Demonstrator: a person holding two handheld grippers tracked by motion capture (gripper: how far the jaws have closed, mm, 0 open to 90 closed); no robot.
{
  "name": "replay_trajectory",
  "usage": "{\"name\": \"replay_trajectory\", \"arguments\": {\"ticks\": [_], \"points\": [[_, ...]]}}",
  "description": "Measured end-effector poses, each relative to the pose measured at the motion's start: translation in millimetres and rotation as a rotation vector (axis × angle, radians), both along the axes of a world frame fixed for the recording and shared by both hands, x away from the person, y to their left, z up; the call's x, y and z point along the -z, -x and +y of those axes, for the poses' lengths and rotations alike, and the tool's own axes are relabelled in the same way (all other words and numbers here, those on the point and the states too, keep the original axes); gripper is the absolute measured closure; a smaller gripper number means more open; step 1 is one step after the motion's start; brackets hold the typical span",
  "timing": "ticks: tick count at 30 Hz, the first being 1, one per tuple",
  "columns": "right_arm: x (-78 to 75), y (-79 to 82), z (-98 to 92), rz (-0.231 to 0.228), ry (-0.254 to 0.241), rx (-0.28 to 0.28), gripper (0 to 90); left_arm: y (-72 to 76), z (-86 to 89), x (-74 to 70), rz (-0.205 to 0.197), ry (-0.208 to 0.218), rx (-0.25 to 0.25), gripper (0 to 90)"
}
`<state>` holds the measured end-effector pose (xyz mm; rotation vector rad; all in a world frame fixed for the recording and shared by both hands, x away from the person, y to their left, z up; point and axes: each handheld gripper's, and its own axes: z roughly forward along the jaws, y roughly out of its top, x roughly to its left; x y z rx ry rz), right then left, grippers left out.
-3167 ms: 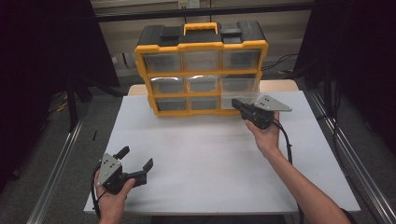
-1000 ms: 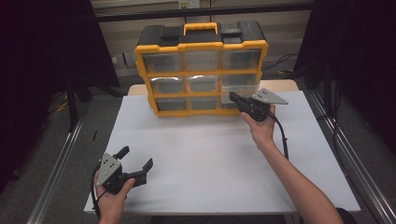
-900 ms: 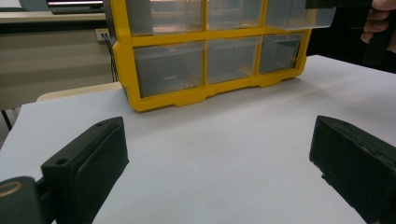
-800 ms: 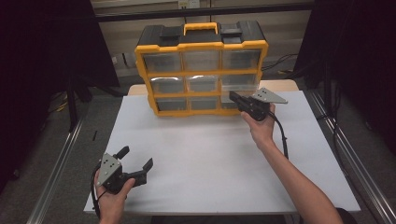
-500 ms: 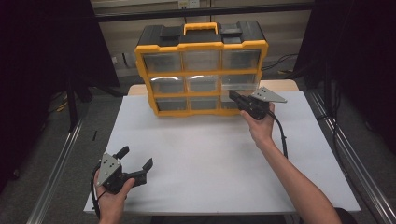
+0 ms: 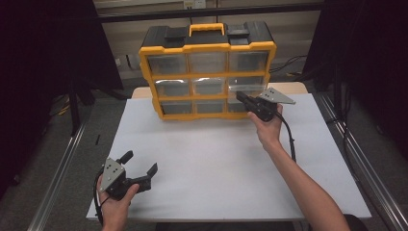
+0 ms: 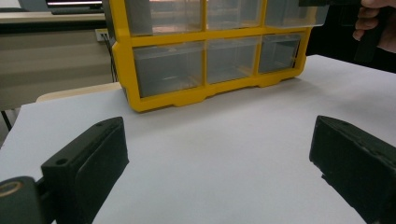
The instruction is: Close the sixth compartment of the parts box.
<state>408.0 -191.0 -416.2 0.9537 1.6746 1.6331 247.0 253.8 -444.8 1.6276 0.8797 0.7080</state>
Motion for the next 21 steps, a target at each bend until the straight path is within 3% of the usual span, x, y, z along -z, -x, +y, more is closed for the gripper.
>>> {"name": "replay_trajectory", "arguments": {"ticks": [21], "points": [[-1.2, -8.1, 0.4, -0.001, 0.006, 0.009, 90.0, -0.1, 0.4, 0.0, 0.000, 0.005, 0.003, 4.4]]}}
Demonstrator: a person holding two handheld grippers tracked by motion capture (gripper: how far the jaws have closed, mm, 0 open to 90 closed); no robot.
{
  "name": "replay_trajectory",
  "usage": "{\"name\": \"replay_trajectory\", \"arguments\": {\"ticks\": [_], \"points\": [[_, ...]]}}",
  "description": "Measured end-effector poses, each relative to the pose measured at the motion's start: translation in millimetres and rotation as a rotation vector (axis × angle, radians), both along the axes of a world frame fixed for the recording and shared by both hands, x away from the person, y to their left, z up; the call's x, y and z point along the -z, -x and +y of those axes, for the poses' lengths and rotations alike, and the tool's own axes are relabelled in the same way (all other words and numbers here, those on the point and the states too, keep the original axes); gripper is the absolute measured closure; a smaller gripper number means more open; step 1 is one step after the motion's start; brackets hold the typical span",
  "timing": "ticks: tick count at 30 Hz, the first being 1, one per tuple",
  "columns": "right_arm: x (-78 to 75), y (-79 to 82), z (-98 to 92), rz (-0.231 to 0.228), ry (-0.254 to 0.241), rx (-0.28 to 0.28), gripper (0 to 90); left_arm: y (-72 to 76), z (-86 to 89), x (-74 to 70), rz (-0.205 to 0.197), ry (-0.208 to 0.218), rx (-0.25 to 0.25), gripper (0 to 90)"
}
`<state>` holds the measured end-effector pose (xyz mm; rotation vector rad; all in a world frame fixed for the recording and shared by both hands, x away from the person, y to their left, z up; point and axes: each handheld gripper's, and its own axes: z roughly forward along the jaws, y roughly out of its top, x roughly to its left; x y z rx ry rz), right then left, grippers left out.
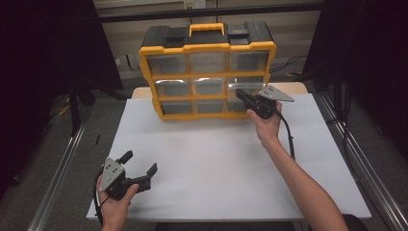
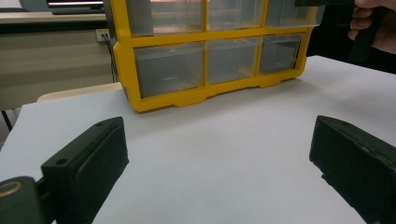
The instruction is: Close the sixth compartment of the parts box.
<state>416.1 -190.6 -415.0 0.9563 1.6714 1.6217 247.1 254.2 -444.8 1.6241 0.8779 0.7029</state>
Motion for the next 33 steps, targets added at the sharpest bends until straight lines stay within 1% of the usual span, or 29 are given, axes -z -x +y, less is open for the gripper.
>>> {"name": "replay_trajectory", "arguments": {"ticks": [3, 7, 10, 12, 14, 15, 18, 19, 20, 22, 23, 26, 29, 30, 31, 33], "points": [[-1.0, -1.4, -0.2, 0.003, -0.010, 0.006, 90.0, 0.1, 0.0, 0.0, -0.001, -0.001, 0.001, 4.3], [-1.0, -3.2, -0.9, 0.002, -0.006, 0.004, 90.0, 0.1, 0.1, 0.0, 0.000, 0.001, -0.004, 4.3], [-1.3, -3.8, -0.5, 0.004, -0.008, 0.011, 90.0, -0.1, 0.6, 0.1, 0.002, -0.010, -0.003, 4.4], [-1.0, -4.9, -1.2, 0.002, -0.003, 0.004, 90.0, 0.0, 0.3, 0.1, 0.002, -0.010, -0.004, 4.3], [-1.3, -5.8, -1.3, 0.002, -0.007, 0.013, 90.0, 0.0, -0.1, 0.2, 0.002, -0.005, -0.004, 4.3], [-1.4, -6.2, -1.6, 0.002, -0.001, 0.010, 90.0, -0.1, 0.3, 0.1, 0.002, -0.011, -0.004, 4.3], [-1.8, -7.0, -1.2, 0.004, -0.007, 0.013, 90.0, -0.5, 0.0, 0.4, 0.002, -0.007, -0.004, 4.3], [-1.8, -7.3, -1.1, 0.005, -0.007, 0.018, 90.0, -0.5, -0.7, 0.6, 0.006, 0.001, 0.001, 4.3], [-2.1, -7.7, -1.3, 0.006, -0.008, 0.017, 90.0, -0.6, 0.0, 0.3, 0.001, -0.013, -0.007, 4.3], [-2.5, -9.2, -1.6, 0.004, -0.003, 0.019, 90.0, -0.7, -0.1, 0.2, -0.001, -0.012, -0.004, 4.4], [-3.0, -9.5, -1.1, 0.005, -0.013, 0.023, 90.0, -0.6, 0.3, 0.1, 0.000, -0.017, -0.004, 4.3], [-3.4, -10.3, -0.8, 0.006, -0.008, 0.021, 90.0, -0.4, 0.1, 0.3, 0.003, -0.002, -0.002, 4.4], [-3.1, -11.1, -0.7, 0.004, -0.009, 0.024, 90.0, -0.4, 0.4, 0.2, 0.001, -0.002, -0.002, 4.3], [-2.9, -11.4, -0.5, 0.004, -0.012, 0.023, 90.0, -0.5, 0.8, 0.0, 0.001, -0.012, -0.002, 4.3], [-2.7, -11.9, -0.4, 0.004, -0.012, 0.020, 90.0, -0.4, 0.2, 0.2, 0.002, -0.005, -0.003, 4.4], [-2.3, -12.8, -0.4, 0.003, -0.015, 0.024, 90.0, -0.4, 0.1, 0.3, 0.002, -0.005, -0.003, 4.4]]}}
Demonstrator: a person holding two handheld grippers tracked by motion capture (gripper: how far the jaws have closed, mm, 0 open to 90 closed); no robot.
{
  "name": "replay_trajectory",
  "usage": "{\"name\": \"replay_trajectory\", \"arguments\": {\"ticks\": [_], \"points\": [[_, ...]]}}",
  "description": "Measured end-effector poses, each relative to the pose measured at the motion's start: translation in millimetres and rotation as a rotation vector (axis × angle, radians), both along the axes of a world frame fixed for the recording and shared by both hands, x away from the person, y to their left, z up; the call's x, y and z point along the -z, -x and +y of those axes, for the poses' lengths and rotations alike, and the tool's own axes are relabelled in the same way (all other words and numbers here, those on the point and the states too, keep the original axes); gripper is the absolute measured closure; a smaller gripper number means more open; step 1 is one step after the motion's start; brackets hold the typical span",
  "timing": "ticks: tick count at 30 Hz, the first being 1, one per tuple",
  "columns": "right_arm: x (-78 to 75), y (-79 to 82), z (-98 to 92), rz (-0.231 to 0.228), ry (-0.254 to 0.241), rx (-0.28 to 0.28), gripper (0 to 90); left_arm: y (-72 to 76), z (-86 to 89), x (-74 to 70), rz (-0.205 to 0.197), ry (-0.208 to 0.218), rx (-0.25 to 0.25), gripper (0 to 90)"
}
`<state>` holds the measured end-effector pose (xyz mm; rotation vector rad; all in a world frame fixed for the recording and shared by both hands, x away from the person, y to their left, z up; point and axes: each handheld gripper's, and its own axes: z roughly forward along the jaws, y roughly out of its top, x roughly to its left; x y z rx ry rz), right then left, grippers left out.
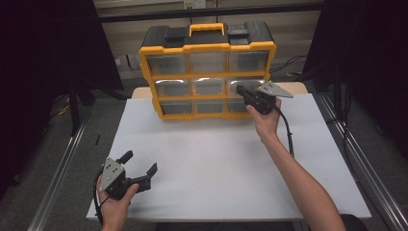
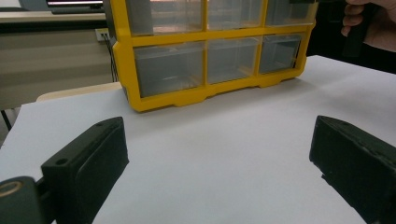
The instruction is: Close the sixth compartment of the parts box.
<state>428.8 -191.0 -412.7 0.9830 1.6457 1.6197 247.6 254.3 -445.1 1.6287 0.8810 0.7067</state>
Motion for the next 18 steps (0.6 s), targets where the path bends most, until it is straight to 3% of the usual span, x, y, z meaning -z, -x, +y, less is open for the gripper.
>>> {"name": "replay_trajectory", "arguments": {"ticks": [18], "points": [[-0.5, -5.4, -0.2, 0.005, 0.004, 0.014, 90.0, 0.0, 0.9, -0.2, 0.001, 0.003, 0.002, 4.4]]}}
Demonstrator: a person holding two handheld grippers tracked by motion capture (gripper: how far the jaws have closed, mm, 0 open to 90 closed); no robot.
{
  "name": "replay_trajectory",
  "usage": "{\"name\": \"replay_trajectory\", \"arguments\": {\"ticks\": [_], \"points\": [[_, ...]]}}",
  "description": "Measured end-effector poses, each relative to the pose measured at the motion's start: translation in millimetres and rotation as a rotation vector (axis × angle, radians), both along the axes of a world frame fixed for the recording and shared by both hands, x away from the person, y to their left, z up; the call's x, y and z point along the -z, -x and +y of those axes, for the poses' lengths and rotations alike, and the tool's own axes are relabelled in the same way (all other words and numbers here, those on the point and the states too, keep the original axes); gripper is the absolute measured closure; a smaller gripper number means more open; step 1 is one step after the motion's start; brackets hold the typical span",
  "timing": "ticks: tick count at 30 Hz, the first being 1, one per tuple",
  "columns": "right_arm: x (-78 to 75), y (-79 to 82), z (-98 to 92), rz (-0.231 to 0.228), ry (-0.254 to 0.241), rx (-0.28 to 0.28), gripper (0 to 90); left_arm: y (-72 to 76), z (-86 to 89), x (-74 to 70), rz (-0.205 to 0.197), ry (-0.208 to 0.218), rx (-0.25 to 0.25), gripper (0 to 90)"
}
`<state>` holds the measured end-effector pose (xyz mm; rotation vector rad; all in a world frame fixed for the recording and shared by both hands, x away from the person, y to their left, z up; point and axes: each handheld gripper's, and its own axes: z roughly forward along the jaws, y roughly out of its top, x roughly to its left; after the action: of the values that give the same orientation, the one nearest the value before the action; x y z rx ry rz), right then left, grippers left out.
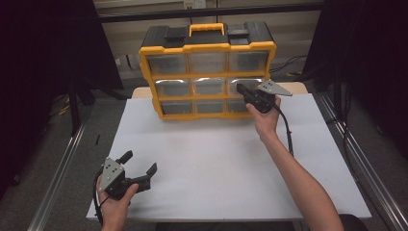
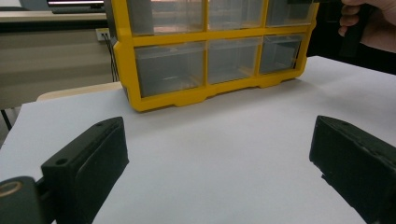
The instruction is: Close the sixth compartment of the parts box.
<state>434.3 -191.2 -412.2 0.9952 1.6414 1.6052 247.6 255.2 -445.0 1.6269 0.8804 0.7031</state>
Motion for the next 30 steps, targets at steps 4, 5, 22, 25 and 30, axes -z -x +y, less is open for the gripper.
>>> {"name": "replay_trajectory", "arguments": {"ticks": [4, 5, 22, 25, 30], "points": [[0.3, -1.2, -0.4, -0.002, 0.003, 0.010, 90.0, -0.5, 0.1, -0.1, -0.001, 0.007, -0.007, 4.3], [0.3, -1.5, -0.7, -0.004, 0.002, 0.010, 90.0, -0.8, -0.6, -0.1, -0.001, 0.015, -0.009, 4.3], [0.9, -8.7, -7.2, 0.008, 0.018, 0.061, 90.0, -3.1, -1.3, 0.3, 0.003, 0.010, -0.011, 4.3], [1.9, -7.9, -6.1, 0.024, 0.035, 0.050, 89.7, -3.2, -1.3, 1.5, 0.008, 0.000, -0.012, 4.4], [2.8, -4.0, -8.2, 0.027, 0.012, 0.022, 79.9, -3.1, -1.2, 1.6, 0.010, 0.011, -0.001, 4.3]]}}
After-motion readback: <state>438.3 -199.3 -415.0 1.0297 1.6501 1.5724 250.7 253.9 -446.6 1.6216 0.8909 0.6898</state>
